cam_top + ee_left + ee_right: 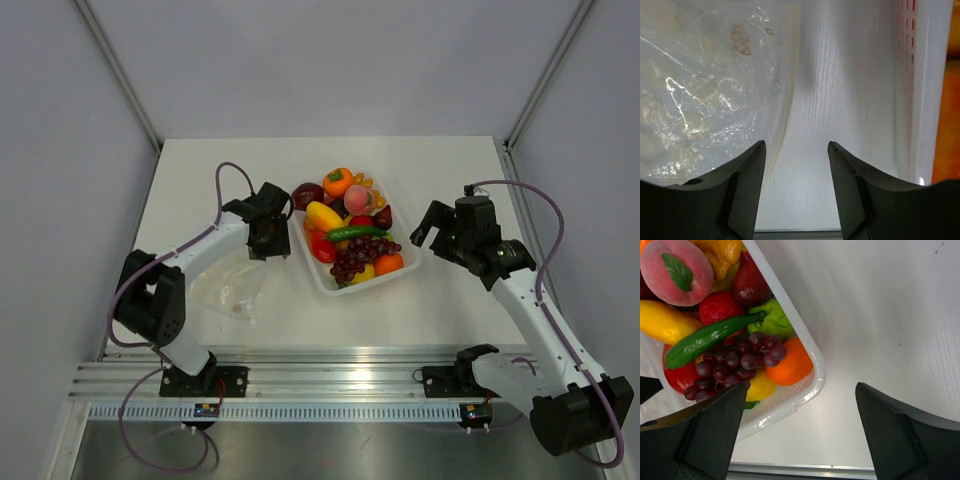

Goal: Place the food in the zip-top bag and seal the zipper
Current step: Adjust the zipper food storage bag at the center of the board, then pick up the zipper food storage bag at the center of the board.

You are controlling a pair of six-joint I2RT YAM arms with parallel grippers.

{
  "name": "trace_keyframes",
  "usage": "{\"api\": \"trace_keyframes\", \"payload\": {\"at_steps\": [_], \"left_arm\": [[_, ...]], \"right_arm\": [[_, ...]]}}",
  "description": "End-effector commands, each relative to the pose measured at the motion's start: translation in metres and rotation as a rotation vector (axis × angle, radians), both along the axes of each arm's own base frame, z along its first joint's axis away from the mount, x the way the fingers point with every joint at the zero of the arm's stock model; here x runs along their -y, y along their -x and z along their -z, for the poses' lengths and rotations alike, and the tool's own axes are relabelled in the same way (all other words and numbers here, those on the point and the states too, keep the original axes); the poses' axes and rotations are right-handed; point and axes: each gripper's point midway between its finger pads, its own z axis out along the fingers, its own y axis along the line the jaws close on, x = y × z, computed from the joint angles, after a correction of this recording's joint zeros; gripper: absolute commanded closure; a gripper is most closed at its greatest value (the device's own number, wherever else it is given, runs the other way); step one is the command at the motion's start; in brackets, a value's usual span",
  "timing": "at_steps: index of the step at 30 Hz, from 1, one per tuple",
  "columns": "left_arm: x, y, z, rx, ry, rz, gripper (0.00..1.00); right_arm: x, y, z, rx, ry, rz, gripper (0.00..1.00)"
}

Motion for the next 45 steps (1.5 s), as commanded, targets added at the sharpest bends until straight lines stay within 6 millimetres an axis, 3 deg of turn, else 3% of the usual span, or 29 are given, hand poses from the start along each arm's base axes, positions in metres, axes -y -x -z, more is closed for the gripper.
{"api": "trace_keyframes", "payload": {"at_steps": [1, 5, 13, 20, 24, 29, 32, 36, 40, 45], "left_arm": [[-0.002, 0.009, -0.017, 0.063, 0.033, 0.034, 0.48], [-0.023, 0.027, -0.012, 0.047, -0.045, 0.055, 0.54], [-0.03, 0.044, 0.013, -0.009, -0.106, 0.077, 0.46], [-0.035, 0.044, 0.022, -0.021, -0.138, 0.062, 0.64], [-0.036, 0.041, 0.027, -0.028, -0.158, 0.058, 0.7], [-0.038, 0.042, 0.034, -0.042, -0.175, 0.055, 0.69], [-0.034, 0.042, 0.031, -0.022, -0.165, 0.064, 0.55], [-0.026, 0.042, 0.023, 0.012, -0.174, 0.096, 0.5], [-0.024, 0.048, 0.03, -0.014, -0.216, 0.111, 0.5], [-0.03, 0.05, 0.036, -0.03, -0.253, 0.094, 0.59]], "right_arm": [[0.0, 0.003, -0.001, 0.013, -0.008, 0.002, 0.0], [-0.002, 0.0, -0.001, 0.015, -0.017, -0.002, 0.01], [-0.007, -0.006, 0.004, -0.004, -0.03, -0.012, 0.01], [-0.004, -0.003, 0.006, -0.014, -0.014, -0.005, 0.01], [-0.005, -0.004, 0.004, -0.009, -0.019, -0.003, 0.01], [-0.006, -0.005, 0.006, -0.014, -0.022, -0.006, 0.01], [-0.005, -0.005, 0.006, -0.015, -0.021, -0.005, 0.01], [-0.006, -0.005, 0.007, -0.016, -0.024, -0.004, 0.01], [-0.008, -0.006, 0.01, -0.023, -0.033, -0.004, 0.0], [-0.008, -0.004, 0.011, -0.026, -0.032, -0.008, 0.01]]}}
